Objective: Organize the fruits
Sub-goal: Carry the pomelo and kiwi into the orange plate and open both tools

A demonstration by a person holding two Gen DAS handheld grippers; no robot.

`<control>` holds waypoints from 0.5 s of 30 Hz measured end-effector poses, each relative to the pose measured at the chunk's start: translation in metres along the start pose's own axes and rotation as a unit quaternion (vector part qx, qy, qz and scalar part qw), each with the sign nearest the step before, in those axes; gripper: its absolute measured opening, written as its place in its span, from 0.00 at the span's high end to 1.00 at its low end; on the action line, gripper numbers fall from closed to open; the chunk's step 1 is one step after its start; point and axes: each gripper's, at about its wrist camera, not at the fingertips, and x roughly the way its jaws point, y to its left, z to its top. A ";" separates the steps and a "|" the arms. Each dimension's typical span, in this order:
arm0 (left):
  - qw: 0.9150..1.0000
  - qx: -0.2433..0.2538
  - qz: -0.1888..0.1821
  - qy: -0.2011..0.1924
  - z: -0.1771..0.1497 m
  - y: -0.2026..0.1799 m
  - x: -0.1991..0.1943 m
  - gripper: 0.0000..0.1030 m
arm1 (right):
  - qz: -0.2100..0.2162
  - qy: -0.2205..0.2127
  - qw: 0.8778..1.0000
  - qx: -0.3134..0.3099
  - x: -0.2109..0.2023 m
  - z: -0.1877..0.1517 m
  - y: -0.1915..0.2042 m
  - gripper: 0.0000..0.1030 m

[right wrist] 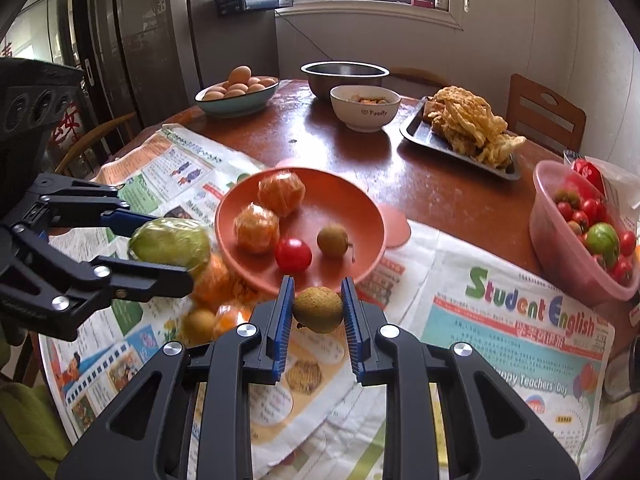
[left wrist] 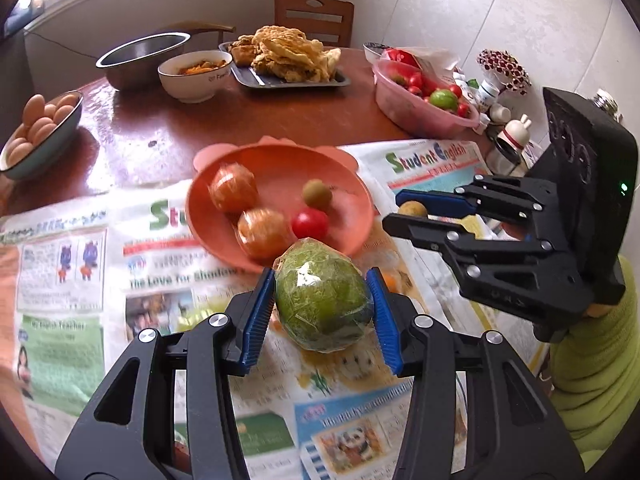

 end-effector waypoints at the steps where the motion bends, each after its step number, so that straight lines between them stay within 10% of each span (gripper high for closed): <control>1: 1.000 0.000 0.000 0.000 0.004 0.002 0.002 0.63 | -0.001 0.000 1.000 0.001 0.001 0.002 -0.001 0.78; 15: 1.000 0.001 -0.012 0.022 0.019 0.004 0.038 0.63 | 0.001 0.007 1.000 0.004 0.026 0.029 -0.021 0.78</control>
